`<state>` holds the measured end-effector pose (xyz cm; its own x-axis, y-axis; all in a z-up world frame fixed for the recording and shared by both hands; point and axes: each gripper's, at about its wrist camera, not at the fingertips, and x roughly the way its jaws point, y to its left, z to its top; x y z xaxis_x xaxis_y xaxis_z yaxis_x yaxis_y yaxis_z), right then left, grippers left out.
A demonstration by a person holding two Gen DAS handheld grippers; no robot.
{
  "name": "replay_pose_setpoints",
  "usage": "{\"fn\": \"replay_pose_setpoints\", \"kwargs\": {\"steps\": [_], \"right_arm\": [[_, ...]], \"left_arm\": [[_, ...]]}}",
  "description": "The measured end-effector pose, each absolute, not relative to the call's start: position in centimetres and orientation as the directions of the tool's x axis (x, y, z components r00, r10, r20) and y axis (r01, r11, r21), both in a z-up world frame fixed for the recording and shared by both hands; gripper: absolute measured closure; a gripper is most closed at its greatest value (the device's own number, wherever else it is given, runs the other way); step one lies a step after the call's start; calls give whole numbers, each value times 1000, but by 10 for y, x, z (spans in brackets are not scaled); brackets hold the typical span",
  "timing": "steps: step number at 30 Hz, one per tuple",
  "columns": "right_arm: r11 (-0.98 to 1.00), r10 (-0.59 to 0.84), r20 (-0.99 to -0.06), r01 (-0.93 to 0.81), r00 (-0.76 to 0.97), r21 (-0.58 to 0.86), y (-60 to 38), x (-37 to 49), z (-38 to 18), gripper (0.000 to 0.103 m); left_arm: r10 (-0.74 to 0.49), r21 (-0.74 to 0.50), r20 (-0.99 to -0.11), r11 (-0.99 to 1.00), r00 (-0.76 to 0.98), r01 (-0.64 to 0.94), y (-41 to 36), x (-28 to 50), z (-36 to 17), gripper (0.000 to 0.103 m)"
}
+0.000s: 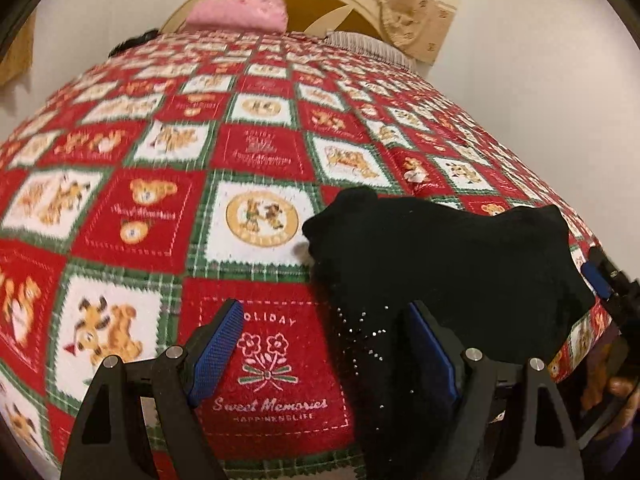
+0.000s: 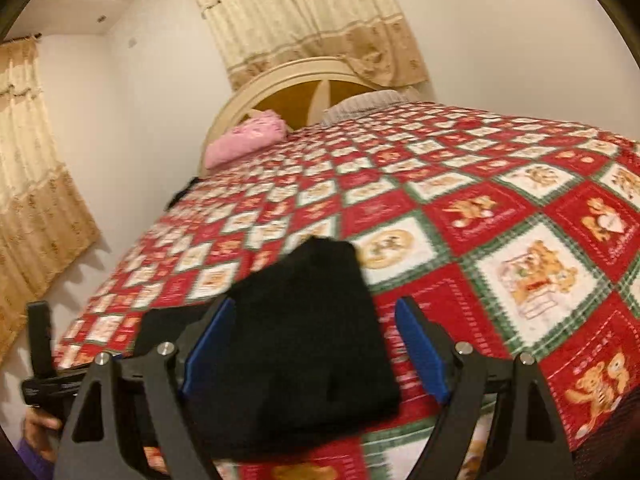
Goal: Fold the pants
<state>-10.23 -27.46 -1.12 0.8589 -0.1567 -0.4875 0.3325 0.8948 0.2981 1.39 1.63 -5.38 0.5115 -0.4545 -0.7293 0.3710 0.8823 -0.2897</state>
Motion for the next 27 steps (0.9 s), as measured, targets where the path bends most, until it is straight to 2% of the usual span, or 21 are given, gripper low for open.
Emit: {"fn": "replay_pose_setpoints", "kwargs": {"steps": [4, 8, 10, 11, 13, 15, 16, 17, 18, 20, 23, 27], "right_arm": [[894, -132, -546, 338, 827, 295, -289, -93, -32, 17], [924, -160, -548, 320, 821, 209, -275, -100, -38, 20], [934, -162, -567, 310, 807, 175, -267, -97, -39, 38], [934, -164, -572, 313, 804, 171, -265, -97, -40, 40], [939, -155, -572, 301, 806, 169, -264, -98, -41, 53], [937, -124, -577, 286, 808, 200, -267, -98, -42, 57], [934, -113, -578, 284, 808, 215, -269, -99, -42, 61], [934, -105, -579, 280, 808, 222, -269, -99, -42, 62], [935, -104, -580, 278, 808, 219, -267, -99, -42, 65], [937, -111, -582, 280, 806, 209, -265, -100, -42, 68], [935, -131, -576, 294, 807, 200, -260, -102, -38, 70], [948, -164, -546, 284, 822, 142, -242, -102, -24, 71]], "left_arm": [[-460, -285, -727, 877, 510, 386, 4, 12, -54, 20], [-445, -237, -728, 877, 522, 418, -13, 4, -55, 20], [-468, -266, -714, 870, 521, 416, -15, 0, -56, 20], [-485, -284, -708, 861, 514, 421, -16, -2, -57, 20], [-491, -272, -711, 852, 503, 447, -25, -6, -57, 20], [-491, -257, -711, 847, 502, 465, -32, -7, -56, 21], [-503, -267, -705, 842, 501, 469, -32, -7, -55, 34], [-515, -281, -697, 837, 499, 471, -32, -7, -54, 53], [-529, -301, -693, 830, 491, 469, -31, -5, -53, 56], [-547, -330, -681, 822, 486, 463, -27, -2, -52, 75], [-536, -311, -667, 831, 517, 461, -25, -3, -43, 87], [-476, -232, -630, 869, 614, 436, -24, -5, -25, 90]]}}
